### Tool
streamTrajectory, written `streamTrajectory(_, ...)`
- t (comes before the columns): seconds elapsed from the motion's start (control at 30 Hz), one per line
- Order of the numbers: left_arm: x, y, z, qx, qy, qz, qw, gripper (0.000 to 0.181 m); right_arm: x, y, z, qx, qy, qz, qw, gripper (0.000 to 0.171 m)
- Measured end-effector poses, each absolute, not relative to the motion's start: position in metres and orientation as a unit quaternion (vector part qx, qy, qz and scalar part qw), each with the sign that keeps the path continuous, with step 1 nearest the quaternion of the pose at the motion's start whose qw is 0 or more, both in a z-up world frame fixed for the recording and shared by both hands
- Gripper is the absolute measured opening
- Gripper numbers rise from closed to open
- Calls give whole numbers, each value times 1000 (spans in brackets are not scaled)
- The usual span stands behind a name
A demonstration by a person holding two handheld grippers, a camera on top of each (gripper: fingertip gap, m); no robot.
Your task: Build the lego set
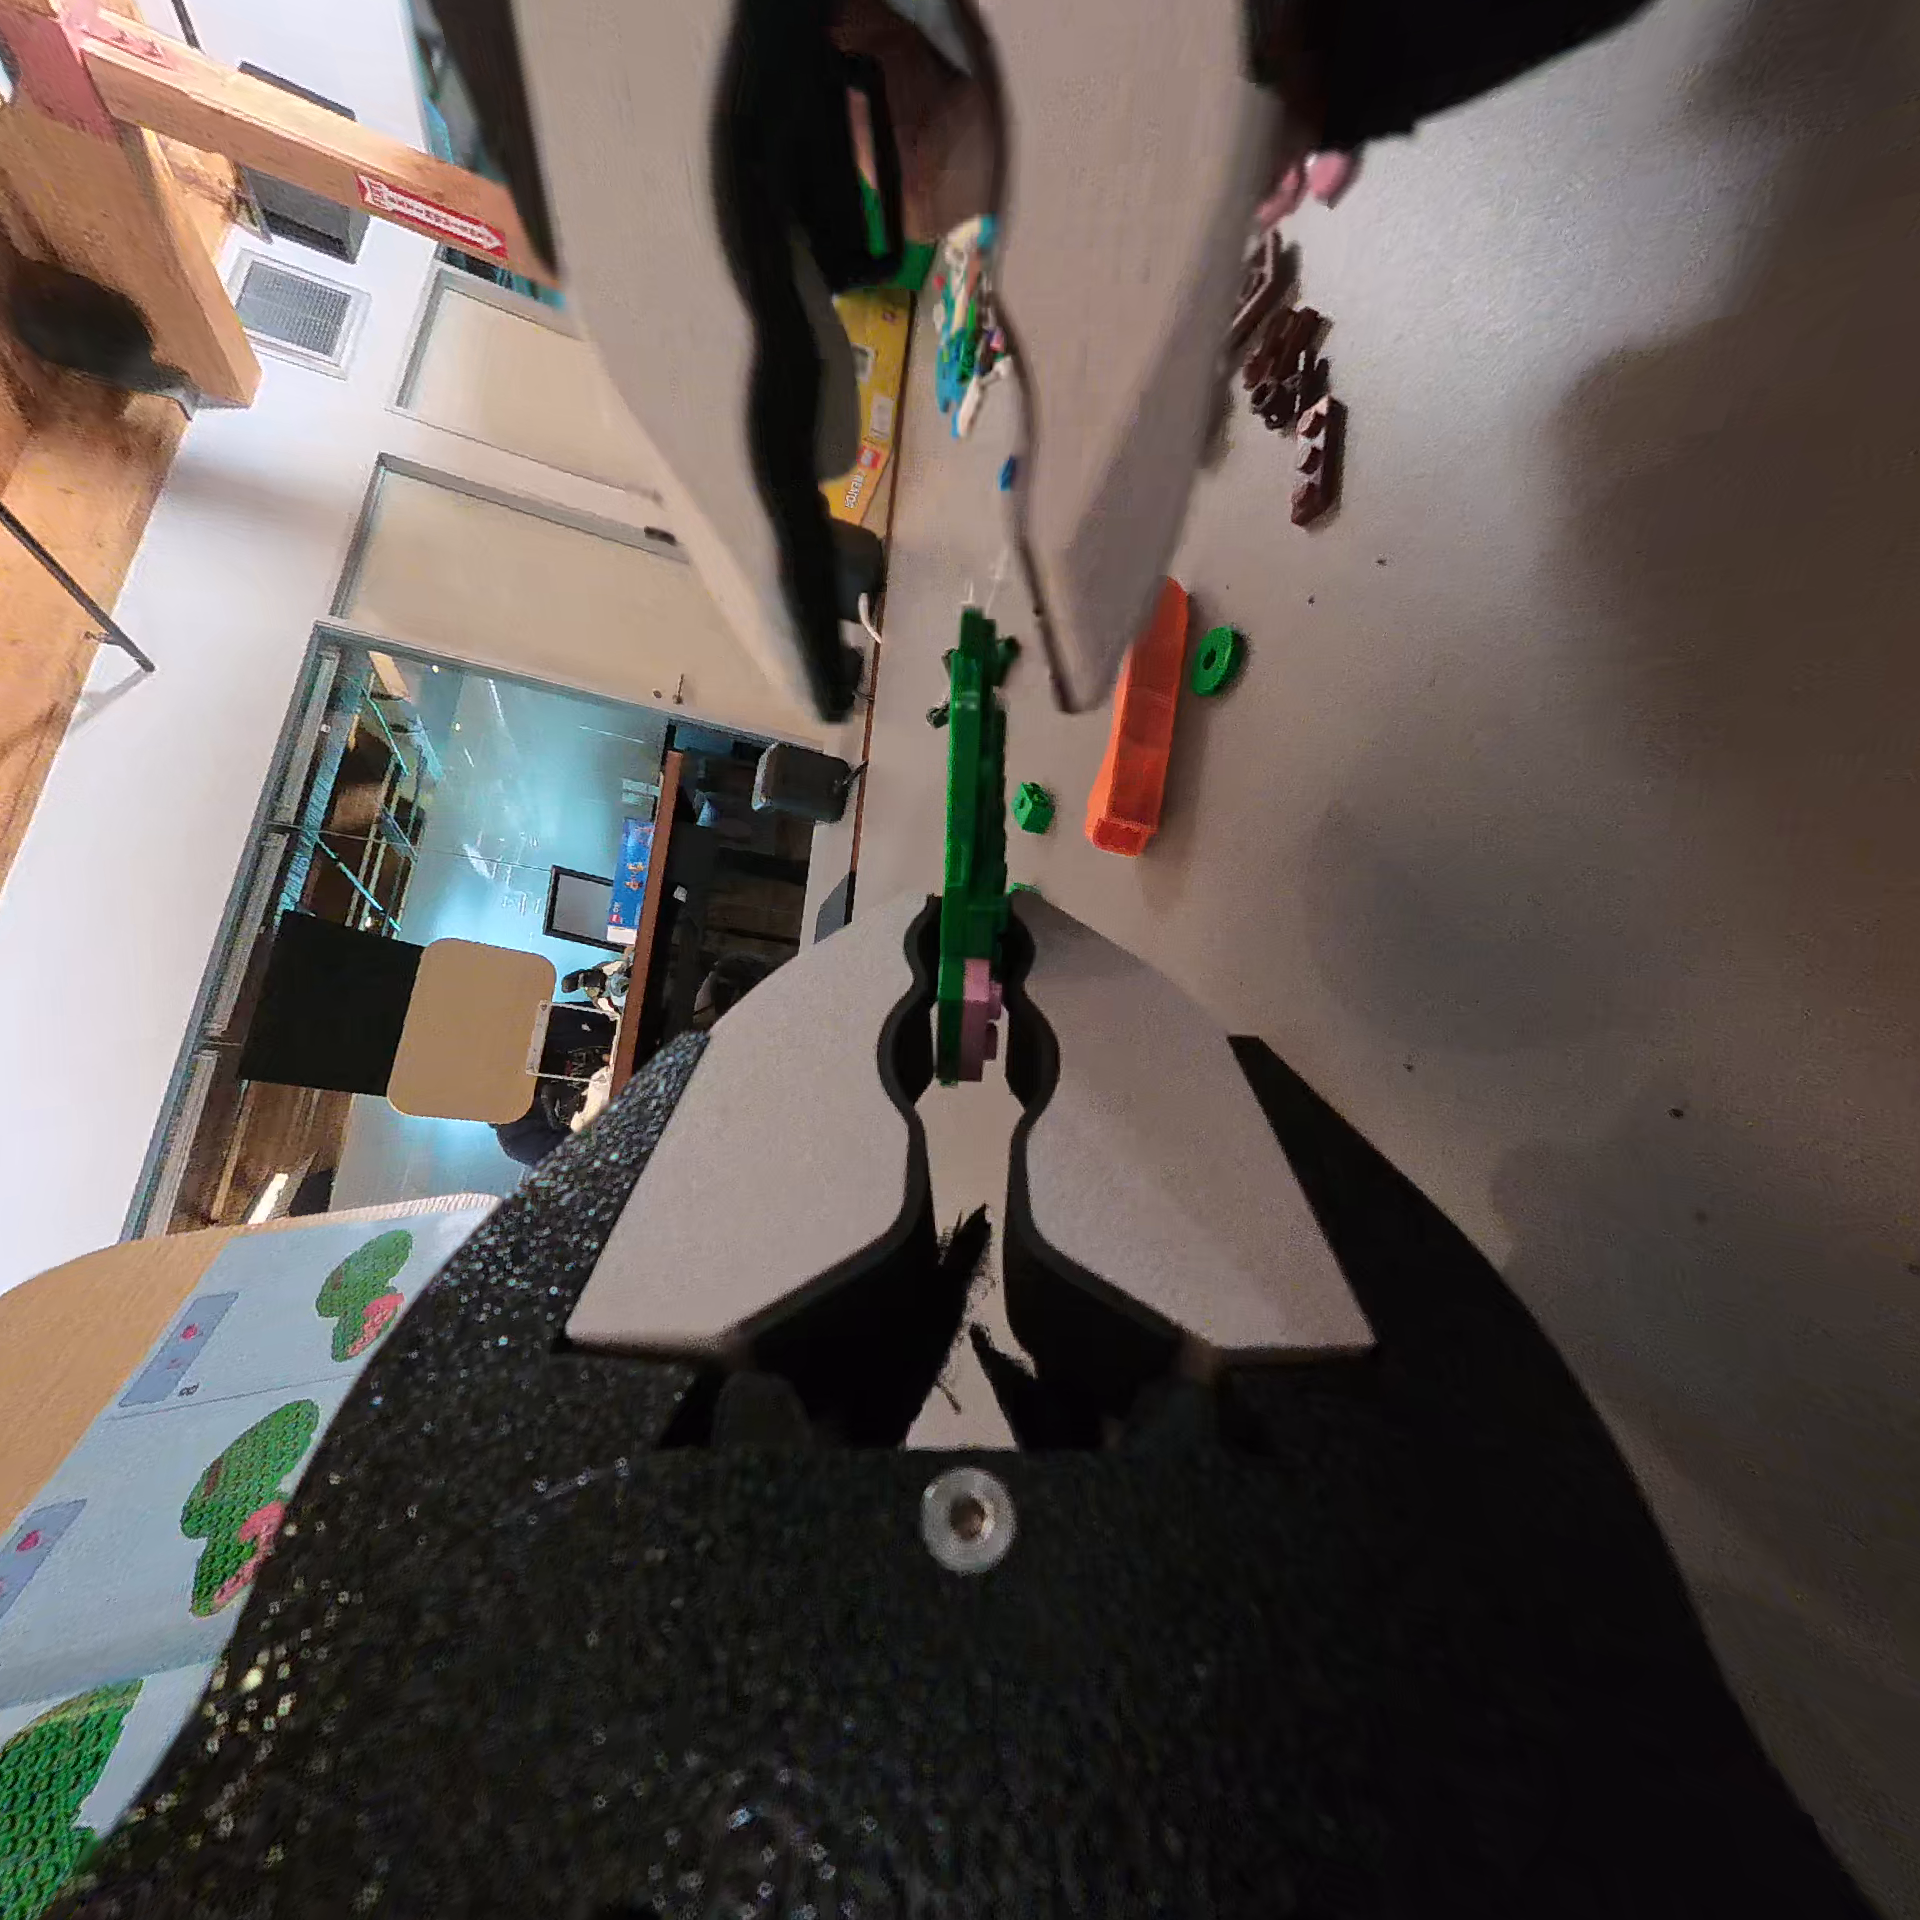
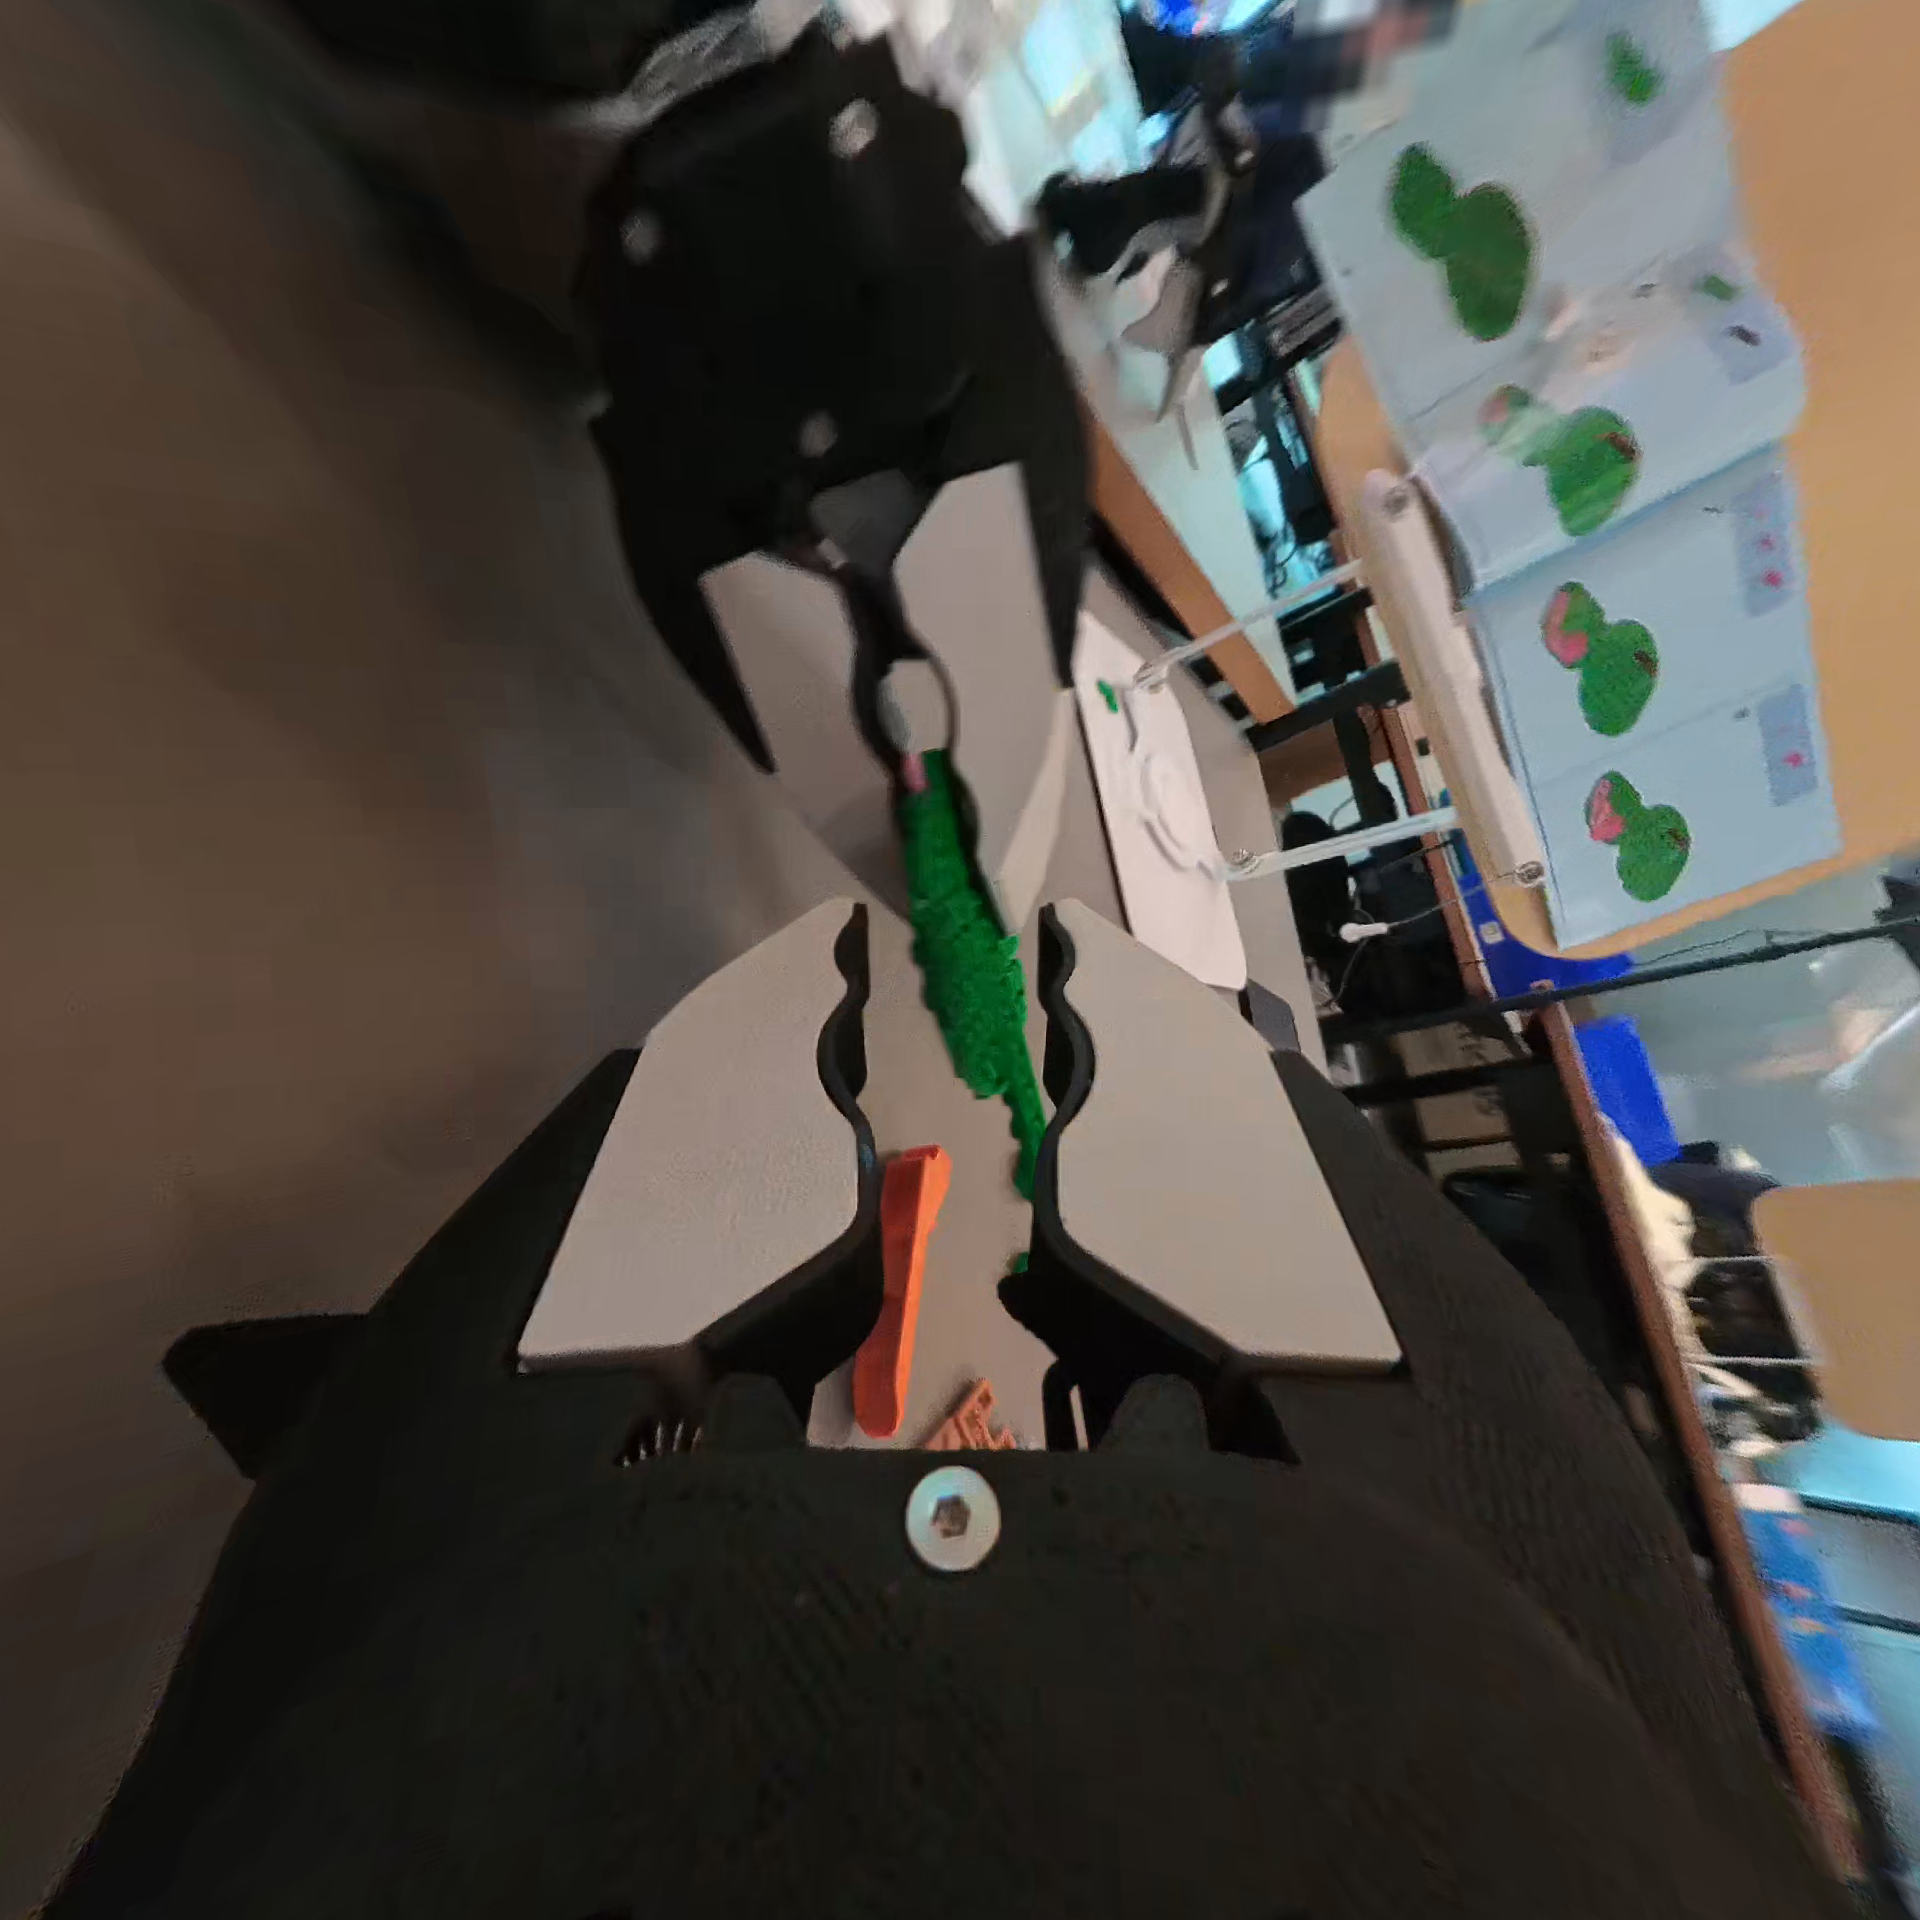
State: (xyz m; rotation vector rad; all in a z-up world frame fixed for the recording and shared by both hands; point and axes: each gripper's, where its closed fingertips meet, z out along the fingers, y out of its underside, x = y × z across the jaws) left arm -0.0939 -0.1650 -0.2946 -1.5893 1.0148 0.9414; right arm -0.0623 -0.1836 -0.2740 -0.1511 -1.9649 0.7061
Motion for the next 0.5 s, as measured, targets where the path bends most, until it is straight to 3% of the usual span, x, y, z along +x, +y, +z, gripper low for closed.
streamTrajectory(0.13, -99, -166, -295, -664, 409, 383, 495, 9, -67, -185, -286, -34, -820, 235, 521, 28)
streamTrajectory(0.27, -95, -165, -297, -655, 423, 395, 486, 9, -77, -181, -287, -12, -802, 173, 572, 7)
streamTrajectory(0.5, -96, -166, -299, -631, 448, 435, 460, 9, -78, -180, -291, -7, -805, 164, 570, 5)
